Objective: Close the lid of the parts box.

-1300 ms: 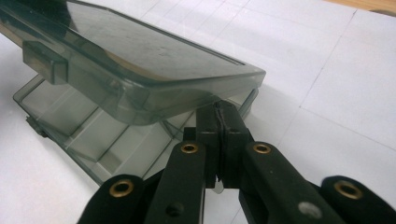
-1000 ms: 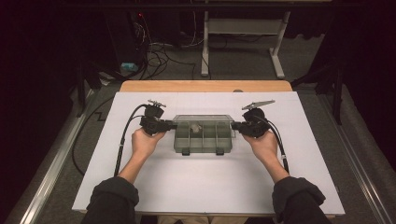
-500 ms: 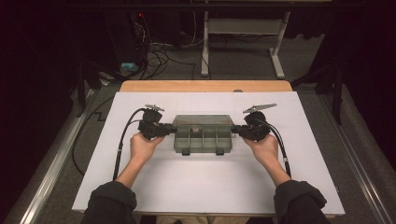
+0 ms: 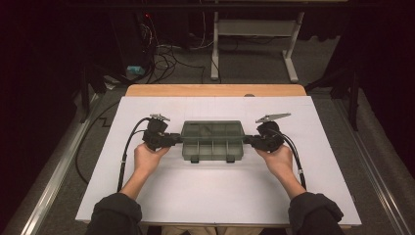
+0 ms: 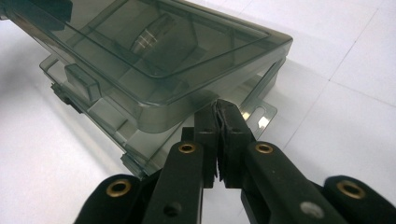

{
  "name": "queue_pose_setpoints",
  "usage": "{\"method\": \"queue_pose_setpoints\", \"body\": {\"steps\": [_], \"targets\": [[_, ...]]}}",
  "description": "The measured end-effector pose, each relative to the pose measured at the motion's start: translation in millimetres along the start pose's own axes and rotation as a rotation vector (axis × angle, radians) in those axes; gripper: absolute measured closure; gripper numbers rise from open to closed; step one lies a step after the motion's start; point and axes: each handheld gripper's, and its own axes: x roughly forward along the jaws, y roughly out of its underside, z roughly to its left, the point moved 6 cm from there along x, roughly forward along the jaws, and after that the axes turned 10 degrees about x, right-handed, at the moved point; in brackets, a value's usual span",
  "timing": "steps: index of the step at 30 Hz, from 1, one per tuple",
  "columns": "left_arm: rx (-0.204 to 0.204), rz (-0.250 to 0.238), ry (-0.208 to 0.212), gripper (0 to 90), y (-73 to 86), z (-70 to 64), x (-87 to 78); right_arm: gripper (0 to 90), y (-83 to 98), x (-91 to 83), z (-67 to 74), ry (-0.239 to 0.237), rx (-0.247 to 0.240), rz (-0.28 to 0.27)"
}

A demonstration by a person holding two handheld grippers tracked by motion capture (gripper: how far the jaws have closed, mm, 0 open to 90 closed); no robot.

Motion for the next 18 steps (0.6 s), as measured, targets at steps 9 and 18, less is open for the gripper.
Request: {"method": "queue_pose_setpoints", "body": {"steps": [9,18], "targets": [[-0.005,0.018,-0.032,69.9,4.2,5.8,-1.0,87.5,4.8,2.4,-1.5,0.002,0.003,0.012],[-0.018,-0.028,-0.052,68.6,0.5,9.9,-16.2,87.2,8.6,4.1,-4.2,0.008,0.004,0.024]]}}
